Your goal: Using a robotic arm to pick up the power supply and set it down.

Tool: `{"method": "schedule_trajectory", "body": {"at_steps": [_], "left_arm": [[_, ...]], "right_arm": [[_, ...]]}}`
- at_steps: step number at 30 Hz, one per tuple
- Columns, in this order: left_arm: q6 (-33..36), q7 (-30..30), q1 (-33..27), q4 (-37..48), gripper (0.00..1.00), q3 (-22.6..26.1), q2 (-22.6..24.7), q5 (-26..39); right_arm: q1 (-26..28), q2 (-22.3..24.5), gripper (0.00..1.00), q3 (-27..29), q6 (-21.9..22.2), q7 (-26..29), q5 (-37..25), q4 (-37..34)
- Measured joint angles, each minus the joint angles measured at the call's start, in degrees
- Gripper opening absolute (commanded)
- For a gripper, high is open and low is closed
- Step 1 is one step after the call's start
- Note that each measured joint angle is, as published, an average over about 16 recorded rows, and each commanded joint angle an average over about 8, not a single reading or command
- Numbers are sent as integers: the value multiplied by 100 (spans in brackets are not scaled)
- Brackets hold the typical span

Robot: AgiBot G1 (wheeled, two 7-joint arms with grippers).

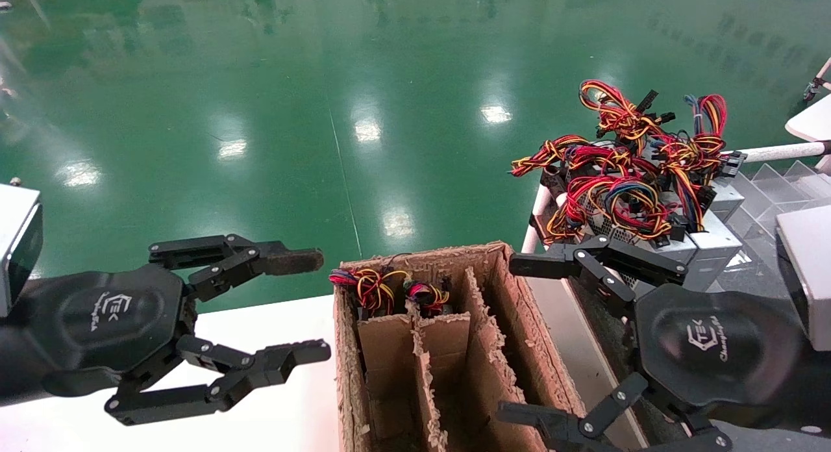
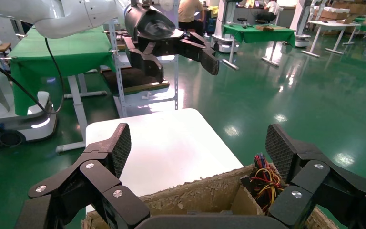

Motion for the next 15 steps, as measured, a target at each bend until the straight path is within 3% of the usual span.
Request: {"method": "schedule_trajectory", "body": {"at_steps": [15], "left_arm": [[0, 0, 0, 0, 0, 0, 0, 0]], "right_arm": [[0, 0, 100, 0, 0, 0, 0, 0]]}}
